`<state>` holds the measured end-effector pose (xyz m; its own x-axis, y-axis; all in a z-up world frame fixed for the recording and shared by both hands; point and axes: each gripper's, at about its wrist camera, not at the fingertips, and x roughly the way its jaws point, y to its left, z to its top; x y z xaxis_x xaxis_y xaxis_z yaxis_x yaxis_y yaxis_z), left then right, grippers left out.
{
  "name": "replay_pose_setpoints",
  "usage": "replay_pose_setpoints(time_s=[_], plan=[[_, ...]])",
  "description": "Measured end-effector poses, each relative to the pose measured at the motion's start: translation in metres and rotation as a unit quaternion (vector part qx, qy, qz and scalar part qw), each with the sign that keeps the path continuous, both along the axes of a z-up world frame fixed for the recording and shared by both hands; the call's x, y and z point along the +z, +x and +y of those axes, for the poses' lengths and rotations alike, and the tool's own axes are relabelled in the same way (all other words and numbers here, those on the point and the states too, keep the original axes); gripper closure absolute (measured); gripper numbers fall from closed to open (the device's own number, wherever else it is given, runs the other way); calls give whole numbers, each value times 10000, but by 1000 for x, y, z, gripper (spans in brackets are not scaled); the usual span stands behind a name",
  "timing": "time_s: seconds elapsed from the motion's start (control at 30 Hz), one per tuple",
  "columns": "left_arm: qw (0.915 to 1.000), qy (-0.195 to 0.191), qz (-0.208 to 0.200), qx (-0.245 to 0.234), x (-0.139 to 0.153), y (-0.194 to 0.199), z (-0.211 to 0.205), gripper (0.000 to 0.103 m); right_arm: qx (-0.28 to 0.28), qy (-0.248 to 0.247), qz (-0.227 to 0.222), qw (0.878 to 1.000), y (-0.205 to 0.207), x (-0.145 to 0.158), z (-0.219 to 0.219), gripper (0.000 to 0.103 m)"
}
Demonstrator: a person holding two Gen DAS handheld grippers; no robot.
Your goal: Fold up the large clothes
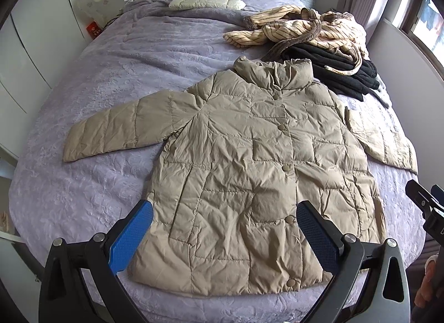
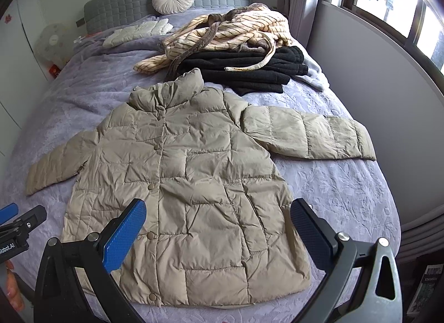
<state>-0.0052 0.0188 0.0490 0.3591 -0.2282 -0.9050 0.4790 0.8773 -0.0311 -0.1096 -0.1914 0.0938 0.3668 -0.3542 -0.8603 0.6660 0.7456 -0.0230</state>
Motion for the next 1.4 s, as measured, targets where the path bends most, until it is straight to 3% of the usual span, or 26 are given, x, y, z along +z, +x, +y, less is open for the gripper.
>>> replay_pose_setpoints(time_s=[1.4], plan=[[9997,205,103,42,-7,-3,-1,0,-1,54,-15,10000,2,-4,1,0]])
